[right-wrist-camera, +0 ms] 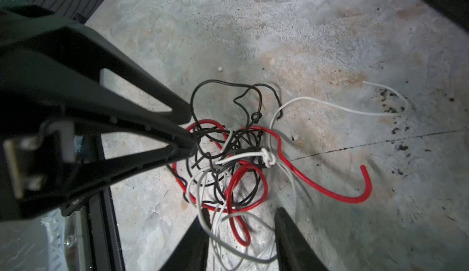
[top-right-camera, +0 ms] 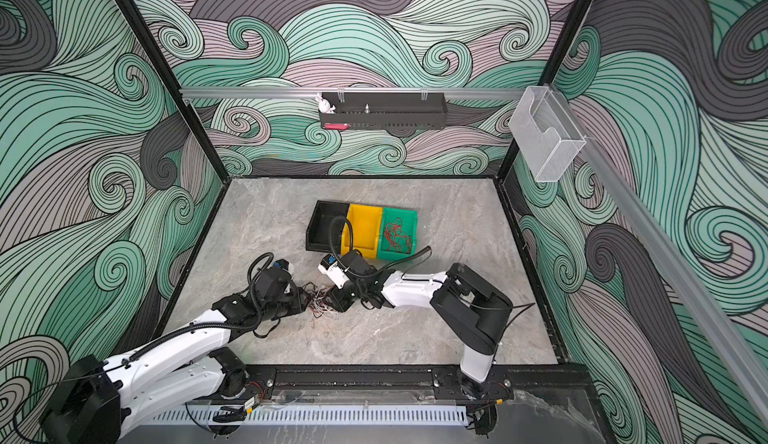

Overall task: Untangle the cables
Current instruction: 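Pull the white wire out of the tangle away from the left gripper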

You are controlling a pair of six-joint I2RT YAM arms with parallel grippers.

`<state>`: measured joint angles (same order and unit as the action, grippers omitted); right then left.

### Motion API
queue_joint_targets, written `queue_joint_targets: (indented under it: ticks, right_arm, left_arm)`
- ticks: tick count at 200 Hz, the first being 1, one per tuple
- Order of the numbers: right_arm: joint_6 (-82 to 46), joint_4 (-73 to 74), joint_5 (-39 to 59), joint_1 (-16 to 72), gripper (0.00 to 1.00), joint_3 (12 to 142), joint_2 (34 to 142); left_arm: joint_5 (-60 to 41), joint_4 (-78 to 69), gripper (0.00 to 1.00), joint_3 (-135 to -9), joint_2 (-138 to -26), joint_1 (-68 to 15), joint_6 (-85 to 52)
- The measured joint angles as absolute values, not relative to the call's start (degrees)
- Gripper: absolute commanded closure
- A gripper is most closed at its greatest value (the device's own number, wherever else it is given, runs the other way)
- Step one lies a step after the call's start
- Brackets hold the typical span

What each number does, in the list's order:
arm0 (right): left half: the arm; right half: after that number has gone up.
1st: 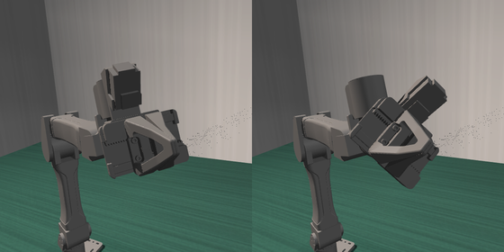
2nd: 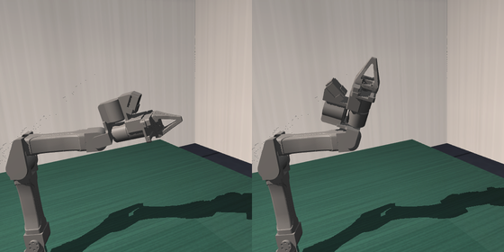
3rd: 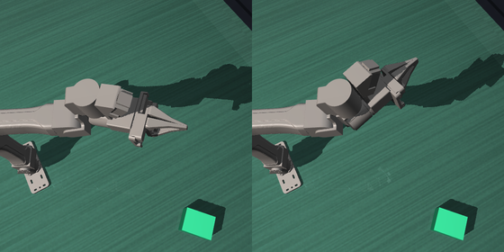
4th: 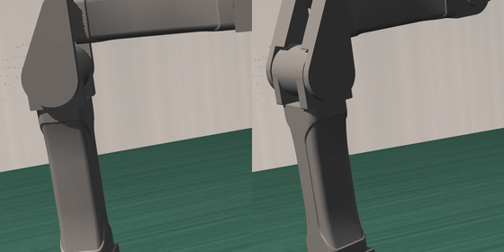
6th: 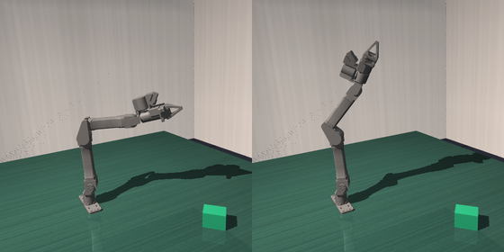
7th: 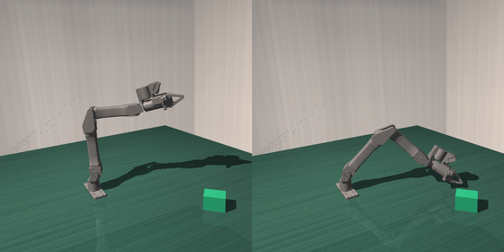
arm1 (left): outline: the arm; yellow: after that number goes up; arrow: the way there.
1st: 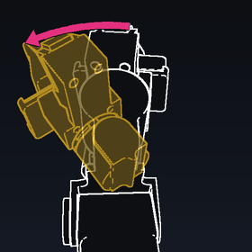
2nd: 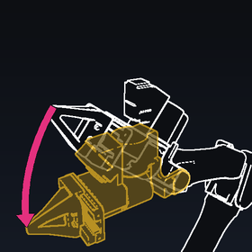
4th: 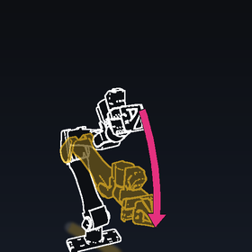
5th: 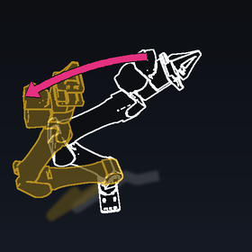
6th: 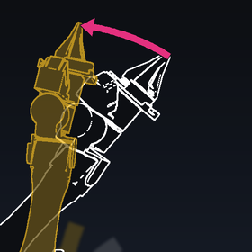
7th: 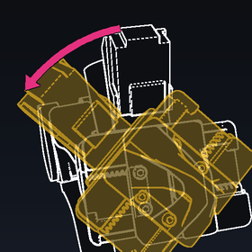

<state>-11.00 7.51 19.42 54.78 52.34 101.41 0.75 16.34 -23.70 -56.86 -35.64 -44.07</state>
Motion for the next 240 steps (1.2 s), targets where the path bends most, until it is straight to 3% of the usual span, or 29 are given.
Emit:
queue_joint_targets:
  ticks: [18,40,160,240]
  right_arm:
    - [-10.68,7.64,19.20,54.78,0.82,52.69,101.58]
    - [-10.26,7.73,18.22,54.81,0.91,52.69,101.58]
    - [-13.80,-1.54,-1.43,53.47,0.96,50.98,95.39]
    - [-19.86,-9.52,-6.09,44.60,0.96,44.64,86.32]
  left_arm:
    - [0.71,15.77,0.91,-23.70,-59.11,-35.31,-44.21]
    - [0.71,15.46,0.94,-23.70,-59.92,-34.63,-44.01]
    - [1.58,20.86,1.00,-22.92,-49.98,-30.70,-43.07]
    - [4.08,26.76,1.00,-22.72,-45.58,-27.35,-44.42]
